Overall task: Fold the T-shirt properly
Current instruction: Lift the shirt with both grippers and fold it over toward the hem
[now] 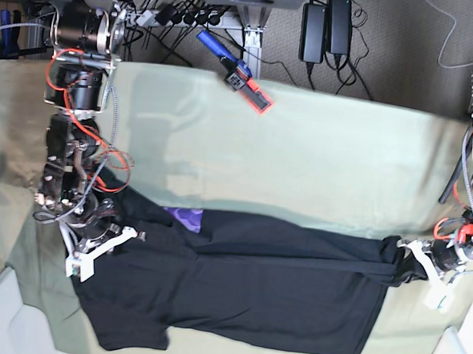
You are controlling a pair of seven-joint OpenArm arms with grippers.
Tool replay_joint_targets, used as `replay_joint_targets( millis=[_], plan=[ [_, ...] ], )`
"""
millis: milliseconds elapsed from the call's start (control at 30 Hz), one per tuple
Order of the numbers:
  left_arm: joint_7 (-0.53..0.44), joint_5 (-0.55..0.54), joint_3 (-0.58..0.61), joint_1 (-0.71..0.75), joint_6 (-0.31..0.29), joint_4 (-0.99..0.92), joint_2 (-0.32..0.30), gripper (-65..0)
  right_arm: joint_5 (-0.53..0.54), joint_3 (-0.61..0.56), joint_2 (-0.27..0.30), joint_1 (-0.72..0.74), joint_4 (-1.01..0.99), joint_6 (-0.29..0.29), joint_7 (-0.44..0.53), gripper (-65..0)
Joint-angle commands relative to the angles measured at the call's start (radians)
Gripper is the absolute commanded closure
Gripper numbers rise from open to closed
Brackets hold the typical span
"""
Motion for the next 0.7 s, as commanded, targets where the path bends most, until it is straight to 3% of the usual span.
replay_joint_targets(
  millis=[0, 233, 367, 433, 467, 533, 567, 600, 667],
  plan=[
    [-0.040, 0.005, 0.003, -0.037, -0.008, 0.003, -0.018, -3.6, -0.001, -0.001, 0.010, 0.042, -0.003, 0.035, 0.021, 0.0],
    [-0.190, 0.149, 0.070, -0.042, -0.008, -0.022, -0.009, -5.8, -0.042, -0.036, 0.023, 0.117, -0.122, 0.060, 0.027, 0.0],
    [-0.192, 0.156, 0.071, -0.042, -0.008, -0.022, 0.008, -30.0, -0.053, -0.079, 0.034, 0.119, -0.164, 0.110, 0.107, 0.0],
    [-0.189, 0.153, 0.071, -0.042, -0.008, -0.022, 0.013, -36.3, -0.053, -0.096, 0.033, 0.119, -0.175, 0.111, 0.161, 0.0],
    [-0.181, 0.153, 0.071, -0.042, -0.008, -0.022, 0.013, -36.3, -0.053, -0.101, 0.033, 0.119, -0.175, 0.111, 0.163, -7.6],
    [-0.146, 0.138, 0.071, -0.042, -0.008, -0.022, 0.013, -36.3, -0.053, -0.104, 0.034, 0.119, -0.175, 0.111, 0.161, -32.2],
    [-0.126, 0.126, 0.071, -0.042, -0.008, -0.022, 0.012, -36.3, -0.056, -0.103, 0.035, 0.119, -0.174, 0.109, 0.161, -41.0],
    [-0.101, 0.113, 0.070, -0.042, -0.008, -0.022, 0.011, -36.3, -0.057, -0.103, 0.039, 0.119, -0.174, 0.108, 0.161, -44.6],
    [-0.080, 0.090, 0.068, -0.042, -0.008, -0.022, 0.006, -36.3, -0.056, -0.102, 0.047, 0.119, -0.163, 0.105, 0.133, -44.3]
  ],
)
